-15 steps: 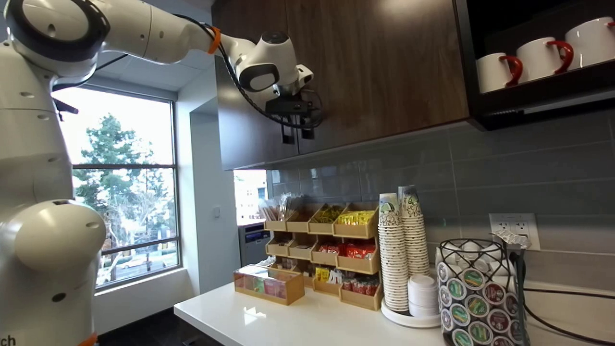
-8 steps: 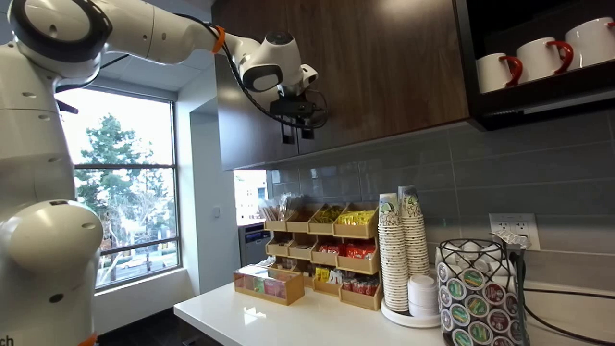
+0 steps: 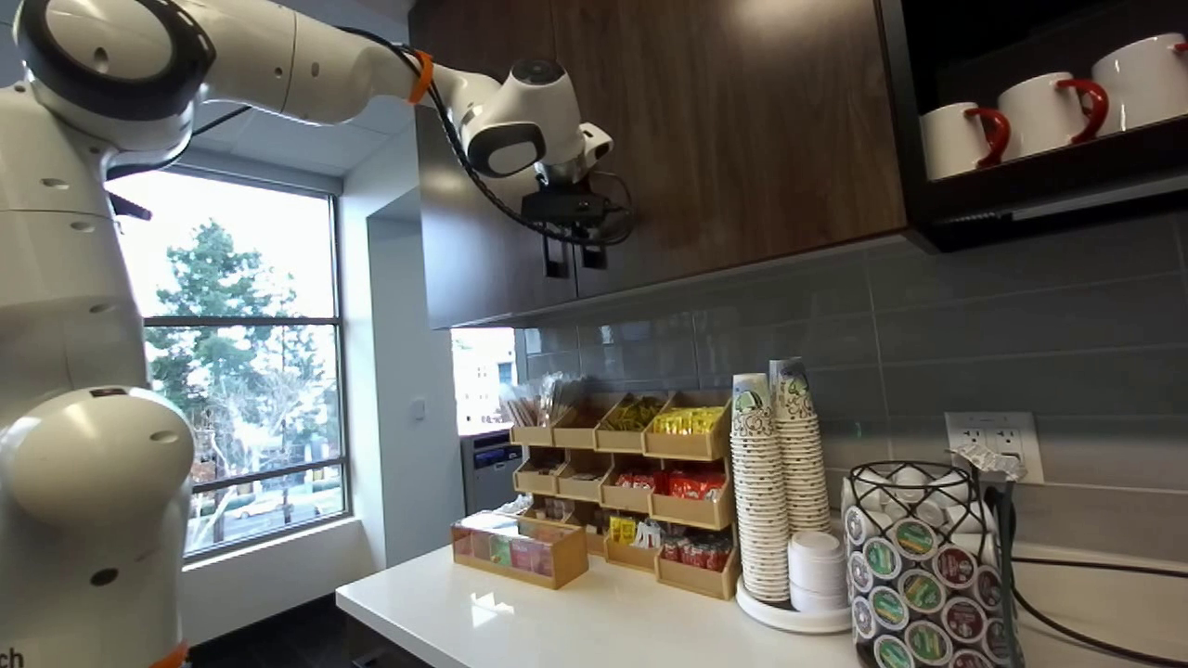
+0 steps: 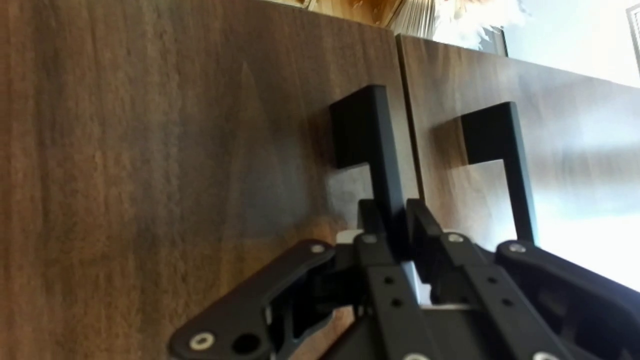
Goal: Open the door to the cupboard
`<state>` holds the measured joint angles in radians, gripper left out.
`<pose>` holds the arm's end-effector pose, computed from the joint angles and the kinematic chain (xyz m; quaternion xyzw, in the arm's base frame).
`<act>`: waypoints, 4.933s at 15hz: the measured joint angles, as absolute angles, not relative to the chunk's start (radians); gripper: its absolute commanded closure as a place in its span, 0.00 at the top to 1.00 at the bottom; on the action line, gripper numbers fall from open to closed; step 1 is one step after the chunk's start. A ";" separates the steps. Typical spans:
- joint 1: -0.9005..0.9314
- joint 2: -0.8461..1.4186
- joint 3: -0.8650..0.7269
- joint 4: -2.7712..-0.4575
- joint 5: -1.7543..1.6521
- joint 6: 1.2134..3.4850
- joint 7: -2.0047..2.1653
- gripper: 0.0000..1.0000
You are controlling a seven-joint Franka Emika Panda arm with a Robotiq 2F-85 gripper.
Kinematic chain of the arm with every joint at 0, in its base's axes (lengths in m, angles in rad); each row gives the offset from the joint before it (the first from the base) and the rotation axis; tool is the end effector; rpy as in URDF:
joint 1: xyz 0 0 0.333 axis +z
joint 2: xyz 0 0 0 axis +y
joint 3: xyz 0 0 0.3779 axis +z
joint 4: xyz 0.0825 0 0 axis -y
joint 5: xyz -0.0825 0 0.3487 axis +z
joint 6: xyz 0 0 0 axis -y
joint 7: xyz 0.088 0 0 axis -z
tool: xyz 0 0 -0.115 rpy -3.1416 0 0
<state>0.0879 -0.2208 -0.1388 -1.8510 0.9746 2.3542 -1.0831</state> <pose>0.4938 -0.0204 0.7613 -0.8099 -0.2350 -0.4965 0.2056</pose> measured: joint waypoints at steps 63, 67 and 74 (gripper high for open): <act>-0.179 -0.111 -0.208 -1.628 1.185 1.455 -1.343 0.05; -0.195 -0.219 -0.227 -1.706 1.140 1.456 -1.343 0.05; -0.229 -0.376 -0.253 -1.827 1.075 1.474 -1.343 0.05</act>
<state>-0.2291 -0.3762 -0.2529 -1.8271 1.0747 1.4738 -1.3431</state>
